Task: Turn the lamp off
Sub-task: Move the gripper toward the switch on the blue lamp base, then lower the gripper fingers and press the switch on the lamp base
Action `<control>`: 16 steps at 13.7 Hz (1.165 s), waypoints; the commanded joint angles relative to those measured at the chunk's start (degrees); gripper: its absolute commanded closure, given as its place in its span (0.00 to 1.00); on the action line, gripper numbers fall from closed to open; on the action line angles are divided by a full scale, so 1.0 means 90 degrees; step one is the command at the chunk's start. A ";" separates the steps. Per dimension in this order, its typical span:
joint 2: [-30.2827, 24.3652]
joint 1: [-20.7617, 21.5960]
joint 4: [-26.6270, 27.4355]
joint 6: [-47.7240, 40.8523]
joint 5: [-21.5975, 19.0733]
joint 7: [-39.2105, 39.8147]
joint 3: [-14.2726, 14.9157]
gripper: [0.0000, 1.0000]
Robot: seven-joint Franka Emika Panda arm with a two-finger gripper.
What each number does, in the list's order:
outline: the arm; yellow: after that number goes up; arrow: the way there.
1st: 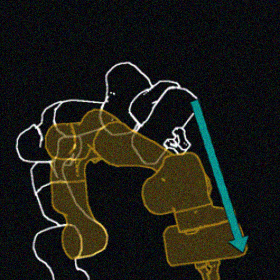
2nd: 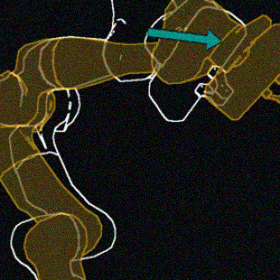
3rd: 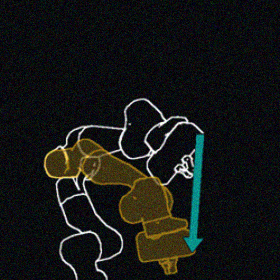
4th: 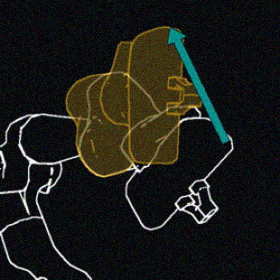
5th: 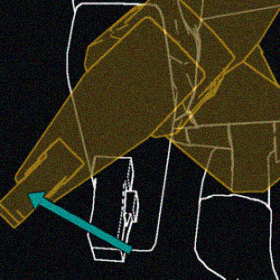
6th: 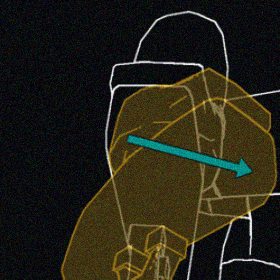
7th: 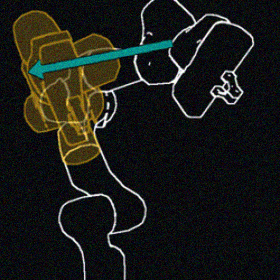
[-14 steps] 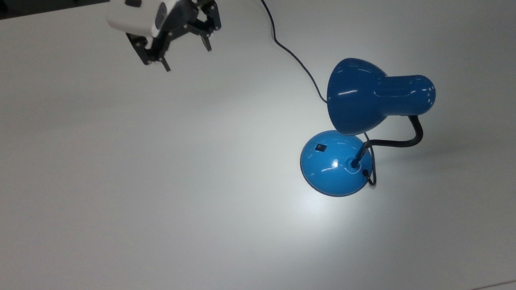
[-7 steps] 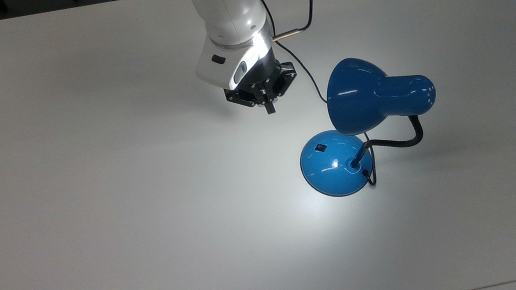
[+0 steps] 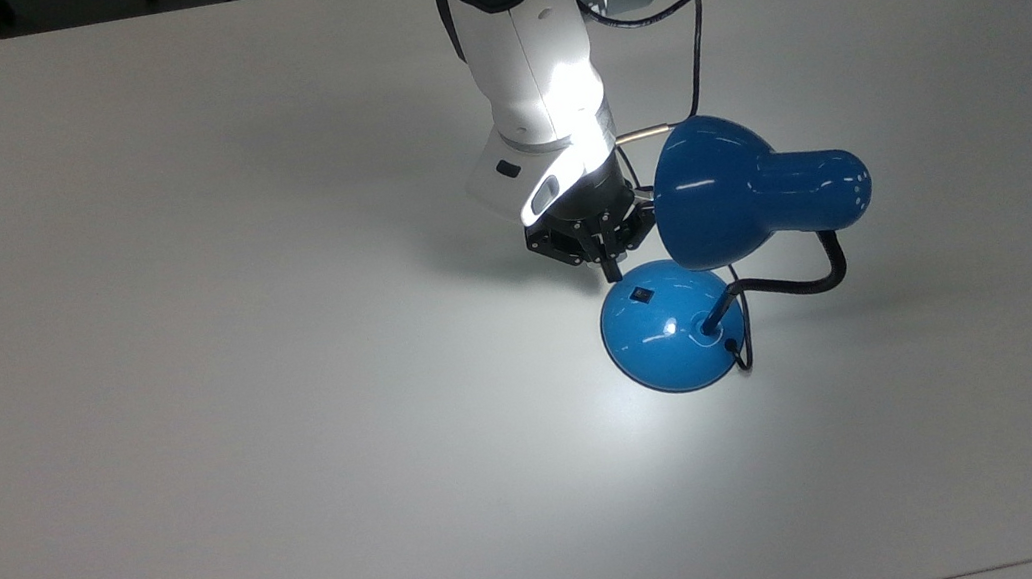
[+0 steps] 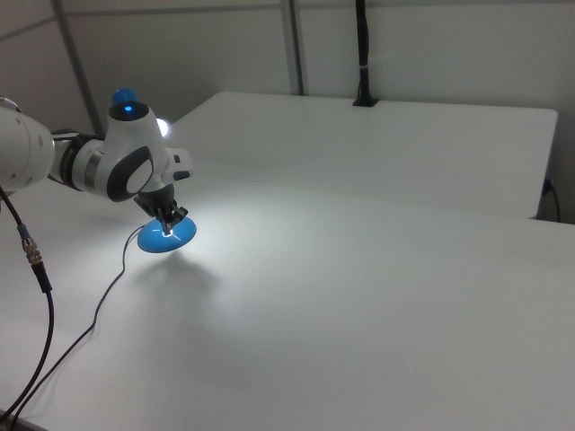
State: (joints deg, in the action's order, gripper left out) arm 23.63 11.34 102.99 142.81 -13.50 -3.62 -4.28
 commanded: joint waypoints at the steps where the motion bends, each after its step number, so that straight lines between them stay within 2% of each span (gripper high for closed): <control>1: 0.0069 0.0039 0.0031 0.0361 -0.0131 -0.0077 -0.0091 1.00; 7: 0.0392 0.0097 -0.0008 0.0792 -0.0053 -0.0067 -0.0121 1.00; 16: 0.0450 0.0146 -0.0008 0.0831 -0.0043 -0.0057 -0.0140 1.00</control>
State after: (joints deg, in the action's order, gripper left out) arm 26.72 11.55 102.93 148.42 -13.51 -3.71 -5.46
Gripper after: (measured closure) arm 0.991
